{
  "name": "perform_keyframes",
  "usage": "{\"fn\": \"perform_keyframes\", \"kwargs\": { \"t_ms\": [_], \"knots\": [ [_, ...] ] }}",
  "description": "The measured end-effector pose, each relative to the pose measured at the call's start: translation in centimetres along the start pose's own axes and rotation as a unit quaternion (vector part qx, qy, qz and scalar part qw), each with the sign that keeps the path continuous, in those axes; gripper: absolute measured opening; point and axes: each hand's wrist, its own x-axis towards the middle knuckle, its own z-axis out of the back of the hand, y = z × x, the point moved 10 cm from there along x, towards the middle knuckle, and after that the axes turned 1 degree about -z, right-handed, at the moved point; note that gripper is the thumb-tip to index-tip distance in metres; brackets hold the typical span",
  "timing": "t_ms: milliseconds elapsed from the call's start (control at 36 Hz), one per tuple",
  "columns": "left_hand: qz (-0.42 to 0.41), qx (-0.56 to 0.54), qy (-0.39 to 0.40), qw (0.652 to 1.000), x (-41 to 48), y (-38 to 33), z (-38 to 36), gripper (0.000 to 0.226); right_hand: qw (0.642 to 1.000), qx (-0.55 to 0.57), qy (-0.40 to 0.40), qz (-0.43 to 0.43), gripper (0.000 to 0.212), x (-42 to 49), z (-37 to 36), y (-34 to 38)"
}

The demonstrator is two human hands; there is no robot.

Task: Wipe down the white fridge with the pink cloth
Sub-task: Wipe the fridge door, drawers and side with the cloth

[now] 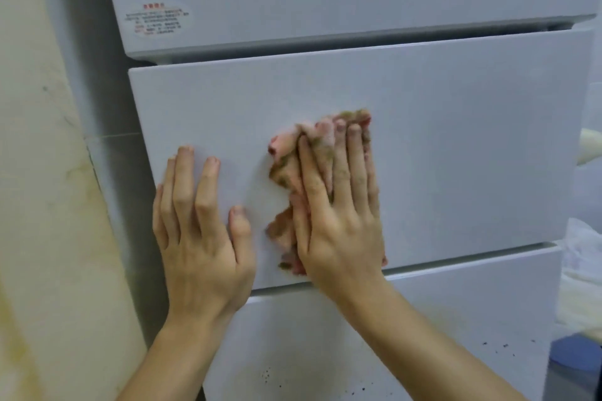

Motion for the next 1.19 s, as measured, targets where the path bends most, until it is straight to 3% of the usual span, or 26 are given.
{"fn": "perform_keyframes", "kwargs": {
  "t_ms": [83, 222, 361, 472, 556, 639, 833, 972, 1056, 1194],
  "knots": [
    [0.001, -0.007, 0.001, 1.0, -0.2, 0.2, 0.0, 0.055, 0.996, 0.01, 0.062, 0.071, 0.07, -4.5, -0.6, 1.1],
    [-0.019, 0.002, 0.016, 1.0, -0.1, 0.5, 0.2, 0.059, 0.983, 0.033, 0.092, 0.157, 0.059, -4.8, 0.1, 0.3],
    [-0.031, 0.033, 0.022, 0.999, 0.1, 1.3, 0.5, 0.057, 1.0, -0.012, 0.014, 0.008, 0.053, 1.8, 1.4, -3.9],
    [-0.041, 0.02, 0.042, 0.998, 0.0, 1.7, 0.1, 0.063, 0.993, -0.041, -0.059, -0.099, 0.054, 6.2, 1.1, -3.4],
    [-0.038, 0.002, 0.037, 0.999, -0.2, 2.1, 0.1, 0.067, 0.987, -0.032, -0.081, -0.132, 0.053, 6.4, 0.5, -2.0],
    [-0.024, -0.024, 0.03, 0.999, -0.4, 2.5, 0.0, 0.068, 0.994, -0.021, -0.062, -0.09, 0.052, 5.2, -0.1, -0.2],
    [-0.019, -0.061, 0.035, 0.997, -0.6, 2.8, -0.4, 0.07, 0.991, 0.028, 0.087, 0.102, 0.063, -5.1, -2.6, 4.9],
    [-0.039, -0.019, 0.055, 0.998, -0.5, 2.9, -0.4, 0.069, 0.982, 0.004, 0.108, 0.153, 0.053, -5.9, -2.2, 4.3],
    [-0.041, 0.003, 0.072, 0.997, -0.5, 3.4, -0.1, 0.072, 0.989, -0.028, 0.084, 0.118, 0.054, -2.8, -1.7, 3.5],
    [-0.068, 0.056, 0.084, 0.993, 0.0, 4.0, 0.7, 0.078, 0.999, -0.042, -0.01, -0.02, 0.053, 6.0, -1.5, 2.6]
  ]
}}
